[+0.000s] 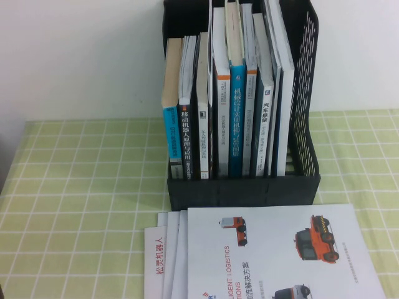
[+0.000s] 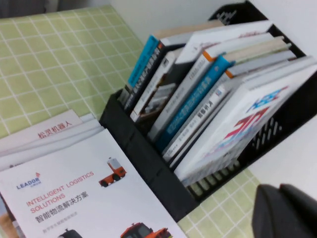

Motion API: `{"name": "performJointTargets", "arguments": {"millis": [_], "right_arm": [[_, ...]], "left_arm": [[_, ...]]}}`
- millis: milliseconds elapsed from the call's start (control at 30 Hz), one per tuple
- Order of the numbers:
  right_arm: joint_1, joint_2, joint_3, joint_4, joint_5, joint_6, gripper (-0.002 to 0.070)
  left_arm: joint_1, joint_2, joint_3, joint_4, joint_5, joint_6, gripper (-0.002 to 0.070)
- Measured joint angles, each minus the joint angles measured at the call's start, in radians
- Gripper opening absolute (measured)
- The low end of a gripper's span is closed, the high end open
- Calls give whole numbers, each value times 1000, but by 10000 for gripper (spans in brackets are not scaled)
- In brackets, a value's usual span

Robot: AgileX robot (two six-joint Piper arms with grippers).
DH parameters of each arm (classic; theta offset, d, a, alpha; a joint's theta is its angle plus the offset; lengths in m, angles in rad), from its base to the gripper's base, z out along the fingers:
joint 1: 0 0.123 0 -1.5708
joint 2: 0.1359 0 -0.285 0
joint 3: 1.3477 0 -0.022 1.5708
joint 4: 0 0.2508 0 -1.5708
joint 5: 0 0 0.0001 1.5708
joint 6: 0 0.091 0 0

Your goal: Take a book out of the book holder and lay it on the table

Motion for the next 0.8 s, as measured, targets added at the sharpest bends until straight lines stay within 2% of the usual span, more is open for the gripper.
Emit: {"name": "performJointTargets", "arguments": {"millis": [200,367,533,800], "right_arm": [[0,-200,428,-71,-161,202,-1],[0,-255,657,-98,-280,259,-1],[0,-257,715,-176,-325,305,-1],[0,-257,719,-191,-331,311,-2]], "left_arm": [[0,-6,61,47,-25,81,-3],[0,-6,91,85,-61,99,-3],[0,-6,95,94,-57,102,-3],[0,-6,96,96,-26,102,-3]]}}
